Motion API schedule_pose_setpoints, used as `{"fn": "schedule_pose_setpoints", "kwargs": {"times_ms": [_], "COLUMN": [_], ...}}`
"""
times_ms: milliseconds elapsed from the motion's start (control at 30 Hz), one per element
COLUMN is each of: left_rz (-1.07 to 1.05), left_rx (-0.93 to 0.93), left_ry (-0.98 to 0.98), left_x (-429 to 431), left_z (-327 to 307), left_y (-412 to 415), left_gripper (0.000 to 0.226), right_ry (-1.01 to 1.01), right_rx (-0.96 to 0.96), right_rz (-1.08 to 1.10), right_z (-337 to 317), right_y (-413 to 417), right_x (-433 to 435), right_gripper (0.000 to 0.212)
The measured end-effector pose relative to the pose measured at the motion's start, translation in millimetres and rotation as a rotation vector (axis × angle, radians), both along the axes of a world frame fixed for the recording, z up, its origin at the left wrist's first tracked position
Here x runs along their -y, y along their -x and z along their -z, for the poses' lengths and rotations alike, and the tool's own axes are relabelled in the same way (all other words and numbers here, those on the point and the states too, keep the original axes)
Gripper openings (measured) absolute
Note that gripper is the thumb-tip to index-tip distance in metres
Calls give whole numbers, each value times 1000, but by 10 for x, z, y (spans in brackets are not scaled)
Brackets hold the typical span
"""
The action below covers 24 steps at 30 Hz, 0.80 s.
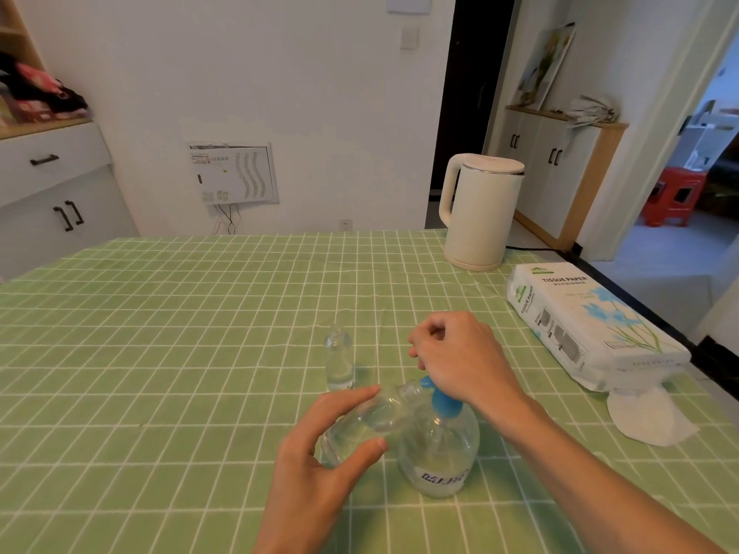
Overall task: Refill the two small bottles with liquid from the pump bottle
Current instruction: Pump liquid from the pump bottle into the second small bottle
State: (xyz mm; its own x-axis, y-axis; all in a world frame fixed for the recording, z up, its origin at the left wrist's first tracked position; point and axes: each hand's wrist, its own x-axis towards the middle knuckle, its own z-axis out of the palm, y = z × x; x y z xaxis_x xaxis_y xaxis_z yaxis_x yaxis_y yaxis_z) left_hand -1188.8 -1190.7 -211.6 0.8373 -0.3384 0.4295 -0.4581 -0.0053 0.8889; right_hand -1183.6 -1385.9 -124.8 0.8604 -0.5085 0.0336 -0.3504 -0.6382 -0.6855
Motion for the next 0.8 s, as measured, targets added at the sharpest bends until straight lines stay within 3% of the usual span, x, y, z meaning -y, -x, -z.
{"fn": "schedule_pose_setpoints", "kwargs": {"times_ms": [800], "left_rz": [-21], "left_rx": [5], "left_ry": [-7], "left_x": [6], "left_z": [-13], "left_y": [13], "left_gripper": [61], "right_ry": [17], "right_rx": [-8], "right_rz": [-5], "right_z": [-14], "right_y": [2], "right_x": [-10], "right_gripper": [29]}}
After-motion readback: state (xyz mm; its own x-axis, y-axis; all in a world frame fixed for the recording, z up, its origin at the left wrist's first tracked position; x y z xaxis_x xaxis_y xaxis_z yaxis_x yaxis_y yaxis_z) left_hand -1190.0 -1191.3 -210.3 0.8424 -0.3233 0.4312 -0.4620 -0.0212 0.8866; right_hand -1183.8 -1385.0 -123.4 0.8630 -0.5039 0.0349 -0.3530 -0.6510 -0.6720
